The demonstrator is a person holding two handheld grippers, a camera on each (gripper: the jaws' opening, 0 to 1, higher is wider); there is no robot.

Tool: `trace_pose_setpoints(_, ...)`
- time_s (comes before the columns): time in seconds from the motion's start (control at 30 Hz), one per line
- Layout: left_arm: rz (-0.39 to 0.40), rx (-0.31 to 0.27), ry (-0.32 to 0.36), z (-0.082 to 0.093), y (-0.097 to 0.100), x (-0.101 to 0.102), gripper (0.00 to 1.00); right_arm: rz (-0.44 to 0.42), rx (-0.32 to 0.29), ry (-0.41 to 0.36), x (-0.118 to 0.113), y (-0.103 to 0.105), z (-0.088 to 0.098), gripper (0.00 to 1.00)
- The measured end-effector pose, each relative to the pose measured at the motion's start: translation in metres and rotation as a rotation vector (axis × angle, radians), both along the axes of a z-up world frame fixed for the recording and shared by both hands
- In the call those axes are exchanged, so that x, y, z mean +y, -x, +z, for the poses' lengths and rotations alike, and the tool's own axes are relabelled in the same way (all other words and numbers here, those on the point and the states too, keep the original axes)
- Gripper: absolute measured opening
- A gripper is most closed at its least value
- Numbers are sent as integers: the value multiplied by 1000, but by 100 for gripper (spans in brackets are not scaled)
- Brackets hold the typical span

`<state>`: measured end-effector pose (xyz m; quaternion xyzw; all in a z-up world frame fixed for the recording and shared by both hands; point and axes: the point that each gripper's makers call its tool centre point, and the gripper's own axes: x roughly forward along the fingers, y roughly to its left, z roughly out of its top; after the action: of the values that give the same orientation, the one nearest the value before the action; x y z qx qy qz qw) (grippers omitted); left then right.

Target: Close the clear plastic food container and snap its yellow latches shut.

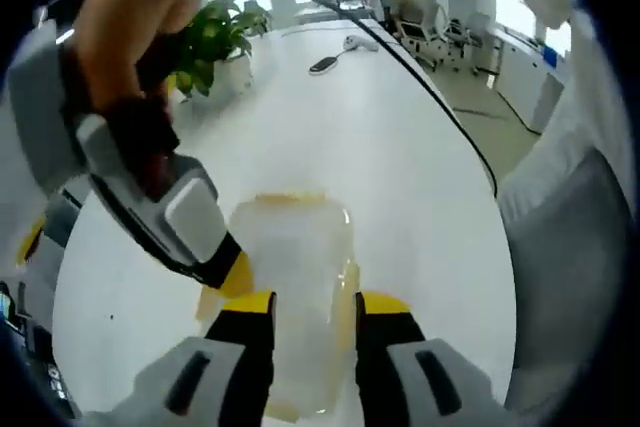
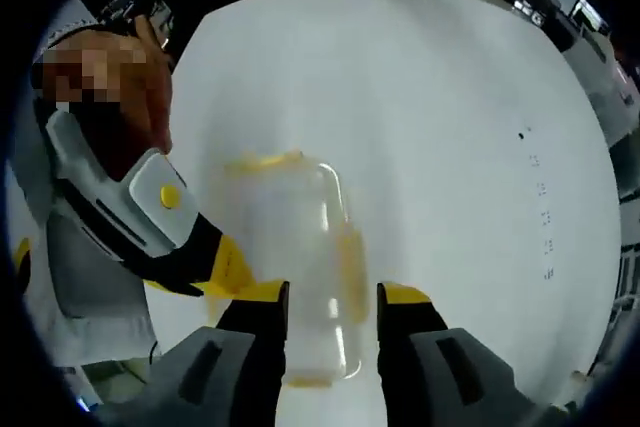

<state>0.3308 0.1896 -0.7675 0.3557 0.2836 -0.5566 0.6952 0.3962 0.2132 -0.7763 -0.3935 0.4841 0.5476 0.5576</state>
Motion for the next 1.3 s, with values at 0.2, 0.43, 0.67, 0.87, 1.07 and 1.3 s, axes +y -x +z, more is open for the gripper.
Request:
trace_pose_setpoints(0.2, -48, -33, -54, -6, 4, 5, 27, 36, 57, 40, 0, 7, -3, 33)
trace_pose_setpoints(0.43, -51, -45, -66, -8, 4, 5, 27, 77, 75, 100, 1, 14, -5, 32)
trace_pose_setpoints(0.67, -87, -148, -130, -12, 5, 3, 29, 112, 71, 169, 1, 16, -7, 33)
trace_pose_setpoints(0.87, -85, -175, -146, -13, 5, 2, 30, 105, 77, 201, -1, 17, -7, 33)
trace_pose_setpoints(1.07, -129, -243, -176, -16, 6, 3, 31, 80, 89, 203, -2, 16, -8, 33)
trace_pose_setpoints(1.3, -102, -249, -181, -15, 5, 3, 30, 72, 92, 199, -2, 15, -8, 32)
